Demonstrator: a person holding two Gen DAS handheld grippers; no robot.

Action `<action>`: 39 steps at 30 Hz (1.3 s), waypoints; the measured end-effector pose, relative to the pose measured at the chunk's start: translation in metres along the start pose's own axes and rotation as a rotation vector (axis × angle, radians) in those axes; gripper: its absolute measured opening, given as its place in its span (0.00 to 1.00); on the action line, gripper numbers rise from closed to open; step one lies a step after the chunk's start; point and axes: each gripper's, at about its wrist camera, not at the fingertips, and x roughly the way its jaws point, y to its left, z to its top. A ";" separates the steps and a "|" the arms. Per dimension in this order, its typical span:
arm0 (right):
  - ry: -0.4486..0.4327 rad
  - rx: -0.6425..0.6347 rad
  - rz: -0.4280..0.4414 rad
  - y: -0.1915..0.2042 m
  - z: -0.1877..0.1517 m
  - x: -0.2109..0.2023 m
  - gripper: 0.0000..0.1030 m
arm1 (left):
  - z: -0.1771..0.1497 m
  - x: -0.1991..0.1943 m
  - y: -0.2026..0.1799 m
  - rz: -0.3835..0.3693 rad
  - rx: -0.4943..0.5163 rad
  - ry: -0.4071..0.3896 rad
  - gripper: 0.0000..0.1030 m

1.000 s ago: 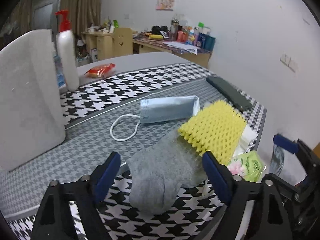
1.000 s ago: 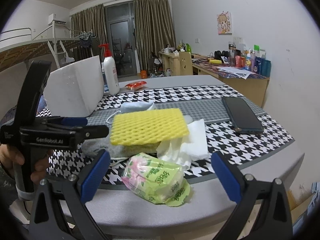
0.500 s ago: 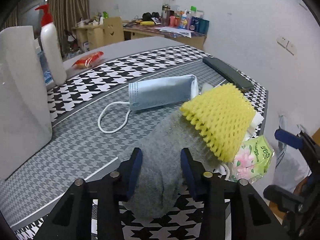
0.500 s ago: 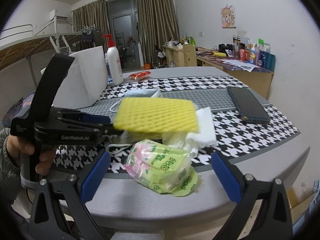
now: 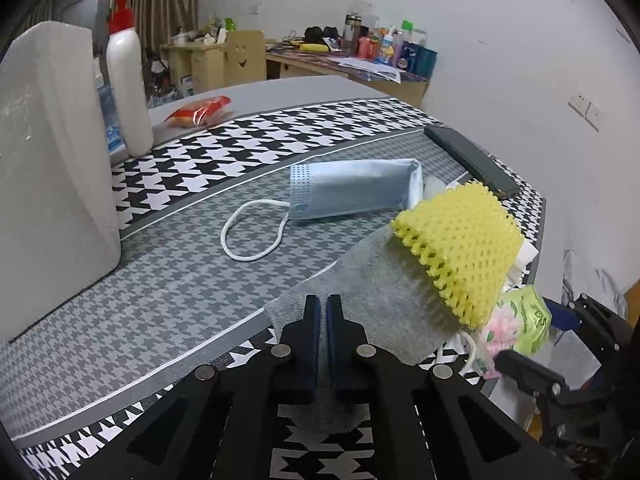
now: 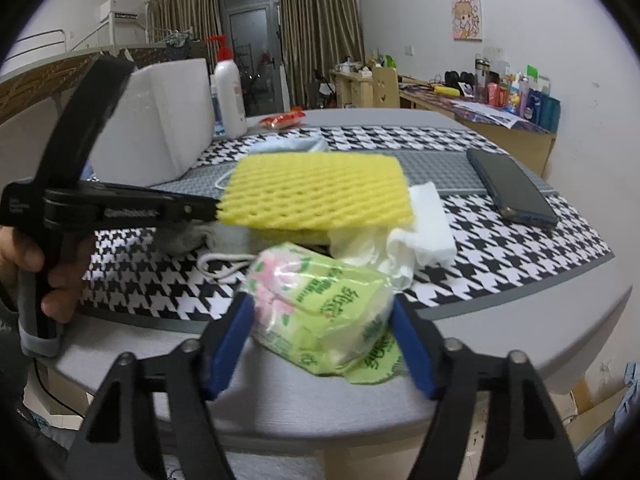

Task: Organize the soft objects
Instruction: 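Lift the grey sock with the left gripper while the right gripper lifts the wet-wipe pack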

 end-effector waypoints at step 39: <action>-0.156 -0.008 0.018 -0.001 0.032 -0.057 0.32 | 0.001 -0.108 -0.020 -0.083 0.045 -0.326 0.02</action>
